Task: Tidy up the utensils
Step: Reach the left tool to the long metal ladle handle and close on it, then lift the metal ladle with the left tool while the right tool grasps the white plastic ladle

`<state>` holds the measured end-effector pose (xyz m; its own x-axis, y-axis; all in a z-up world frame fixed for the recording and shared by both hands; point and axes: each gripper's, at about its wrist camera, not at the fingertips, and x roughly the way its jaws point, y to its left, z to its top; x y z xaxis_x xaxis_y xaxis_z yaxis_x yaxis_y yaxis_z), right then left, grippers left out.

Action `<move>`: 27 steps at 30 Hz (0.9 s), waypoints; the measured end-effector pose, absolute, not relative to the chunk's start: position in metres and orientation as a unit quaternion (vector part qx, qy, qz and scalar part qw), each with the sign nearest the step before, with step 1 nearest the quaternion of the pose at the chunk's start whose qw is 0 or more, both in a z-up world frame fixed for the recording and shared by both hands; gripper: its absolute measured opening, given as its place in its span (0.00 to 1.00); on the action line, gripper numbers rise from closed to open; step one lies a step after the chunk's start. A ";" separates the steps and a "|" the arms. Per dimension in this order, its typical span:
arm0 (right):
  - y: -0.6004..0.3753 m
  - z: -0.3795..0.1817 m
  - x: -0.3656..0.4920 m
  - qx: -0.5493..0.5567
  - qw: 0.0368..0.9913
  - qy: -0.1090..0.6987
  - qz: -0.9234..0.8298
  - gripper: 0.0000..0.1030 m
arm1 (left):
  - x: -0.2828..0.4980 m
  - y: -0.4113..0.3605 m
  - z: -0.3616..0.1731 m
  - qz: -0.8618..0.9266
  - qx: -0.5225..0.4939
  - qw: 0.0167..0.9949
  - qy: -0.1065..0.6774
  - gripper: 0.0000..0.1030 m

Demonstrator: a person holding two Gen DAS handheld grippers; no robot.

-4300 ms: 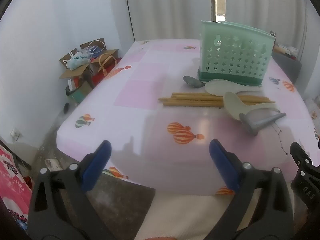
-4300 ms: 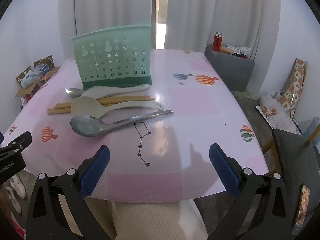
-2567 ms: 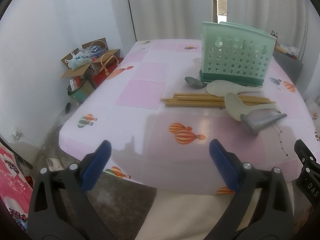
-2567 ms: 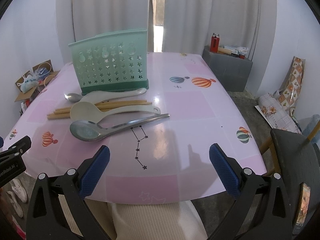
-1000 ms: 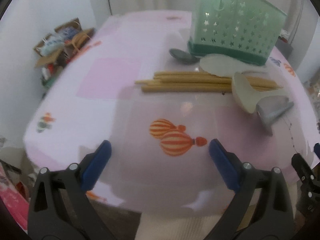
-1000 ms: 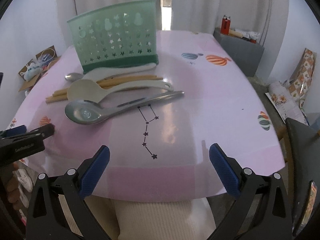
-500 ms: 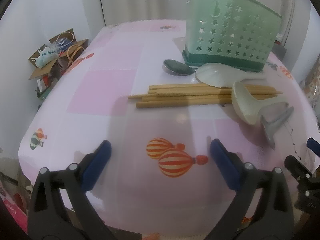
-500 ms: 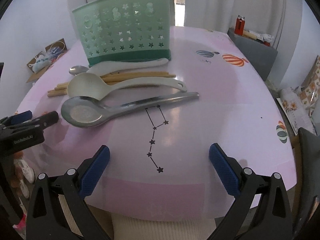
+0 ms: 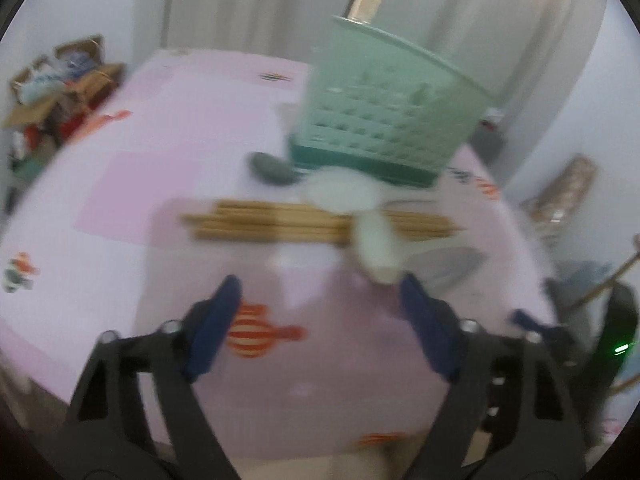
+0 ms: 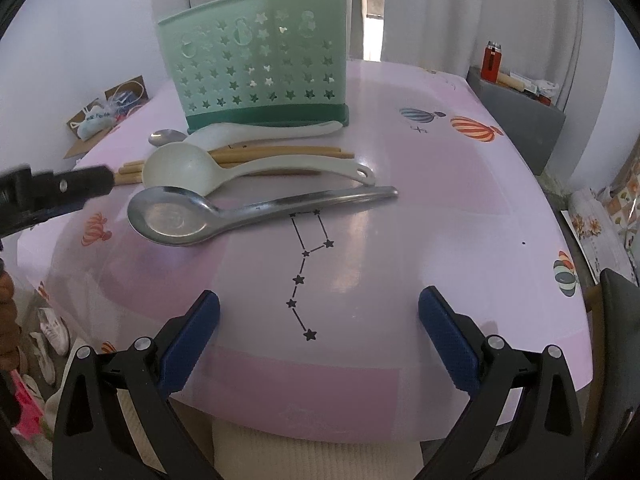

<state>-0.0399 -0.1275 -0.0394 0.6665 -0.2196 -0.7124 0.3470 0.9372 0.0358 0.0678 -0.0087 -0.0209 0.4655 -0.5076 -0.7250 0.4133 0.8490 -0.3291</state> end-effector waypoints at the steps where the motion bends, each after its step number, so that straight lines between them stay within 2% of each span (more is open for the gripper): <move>1: -0.127 -0.040 -0.040 0.084 0.909 0.377 -0.156 0.94 | 0.069 -0.013 -0.021 -0.283 -0.063 0.845 0.450 0.62; 7: -0.127 -0.040 -0.040 0.084 0.910 0.376 -0.156 0.94 | 0.069 -0.041 -0.029 -0.316 -0.061 0.809 0.492 0.44; 9: -0.127 -0.040 -0.039 0.084 0.910 0.375 -0.156 0.94 | 0.070 -0.049 -0.035 -0.316 -0.058 0.801 0.505 0.41; 11: -0.127 -0.040 -0.039 0.084 0.910 0.375 -0.155 0.94 | 0.075 -0.056 -0.043 -0.312 -0.060 0.794 0.518 0.31; 15: -0.128 -0.039 -0.039 0.083 0.911 0.374 -0.155 0.94 | 0.079 -0.058 -0.049 -0.310 -0.064 0.793 0.521 0.19; 16: -0.128 -0.039 -0.039 0.083 0.911 0.374 -0.155 0.94 | 0.078 -0.055 -0.050 -0.311 -0.066 0.791 0.522 0.11; 20: -0.128 -0.039 -0.039 0.082 0.911 0.374 -0.155 0.94 | 0.077 -0.049 -0.047 -0.321 -0.082 0.792 0.513 0.05; 27: -0.127 -0.040 -0.039 0.081 0.912 0.371 -0.157 0.94 | 0.069 -0.032 -0.021 -0.331 -0.104 0.807 0.477 0.01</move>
<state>-0.0393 -0.1272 -0.0397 0.6751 -0.2268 -0.7020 0.3466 0.9375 0.0304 0.0690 -0.0320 -0.0206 0.3256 -0.6340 -0.7014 0.4349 0.7592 -0.4843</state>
